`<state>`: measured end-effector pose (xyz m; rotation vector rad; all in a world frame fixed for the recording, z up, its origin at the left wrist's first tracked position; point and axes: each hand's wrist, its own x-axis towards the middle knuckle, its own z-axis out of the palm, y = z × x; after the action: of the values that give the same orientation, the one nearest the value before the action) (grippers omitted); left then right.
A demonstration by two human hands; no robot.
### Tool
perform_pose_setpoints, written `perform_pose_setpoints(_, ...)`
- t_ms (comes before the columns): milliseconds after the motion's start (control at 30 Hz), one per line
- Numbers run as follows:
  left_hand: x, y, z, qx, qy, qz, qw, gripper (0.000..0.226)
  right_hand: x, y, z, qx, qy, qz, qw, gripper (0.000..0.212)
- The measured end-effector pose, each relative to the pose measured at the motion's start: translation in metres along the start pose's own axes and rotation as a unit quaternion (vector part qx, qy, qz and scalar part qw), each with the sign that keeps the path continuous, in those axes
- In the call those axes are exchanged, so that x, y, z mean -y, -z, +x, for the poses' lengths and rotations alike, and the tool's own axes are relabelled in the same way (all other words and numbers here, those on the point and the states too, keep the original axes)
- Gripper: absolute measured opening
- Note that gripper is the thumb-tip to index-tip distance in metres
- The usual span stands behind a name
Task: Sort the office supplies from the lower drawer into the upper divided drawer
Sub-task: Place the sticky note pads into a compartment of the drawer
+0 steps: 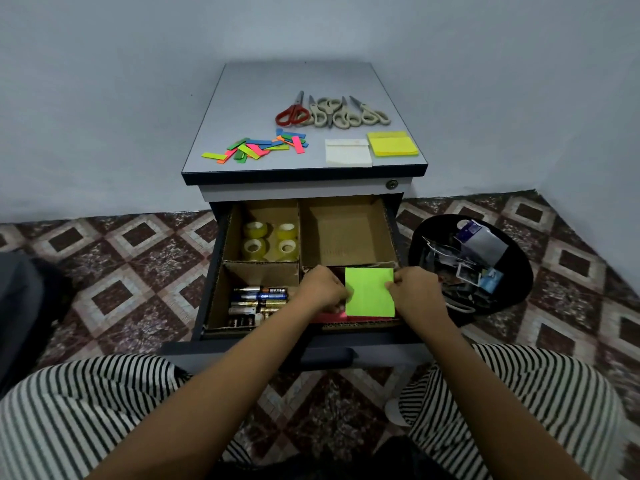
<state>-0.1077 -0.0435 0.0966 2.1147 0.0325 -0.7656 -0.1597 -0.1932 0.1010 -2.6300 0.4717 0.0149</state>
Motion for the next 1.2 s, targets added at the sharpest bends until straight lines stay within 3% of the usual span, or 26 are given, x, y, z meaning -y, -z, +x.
perform_pose_setpoints(67, 0.003, -0.004, 0.004, 0.01, 0.016, 0.016, 1.0, 0.023, 0.003, -0.006, -0.005, -0.044, 0.013, -0.017, 0.999, 0.02)
perform_pose_setpoints(233, 0.001, -0.007, 0.007, 0.048, 0.069, -0.032, 0.996, 0.024, -0.004, -0.02, -0.018, -0.153, 0.057, 0.087, 0.983, 0.024)
perform_pose_setpoints(367, 0.005, -0.013, 0.014, 0.039, 0.057, 0.0, 0.998, 0.011, -0.005, -0.02, -0.023, -0.209, 0.018, 0.156, 0.965, 0.017)
perform_pose_setpoints(467, 0.007, -0.015, 0.014, 0.023, 0.034, 0.022, 0.999, 0.019, -0.004, -0.017, -0.02, -0.217, -0.032, 0.208, 0.953, 0.018)
perform_pose_setpoints(767, 0.01, -0.021, 0.018, -0.007, -0.03, 0.156, 0.987, 0.018, -0.005, -0.019, -0.021, -0.215, -0.03, 0.196, 0.956, 0.017)
perform_pose_setpoints(1200, 0.017, -0.022, 0.027, -0.039, -0.025, 0.2, 0.979, 0.02, -0.005, -0.017, -0.021, -0.208, -0.037, 0.205, 0.956, 0.018)
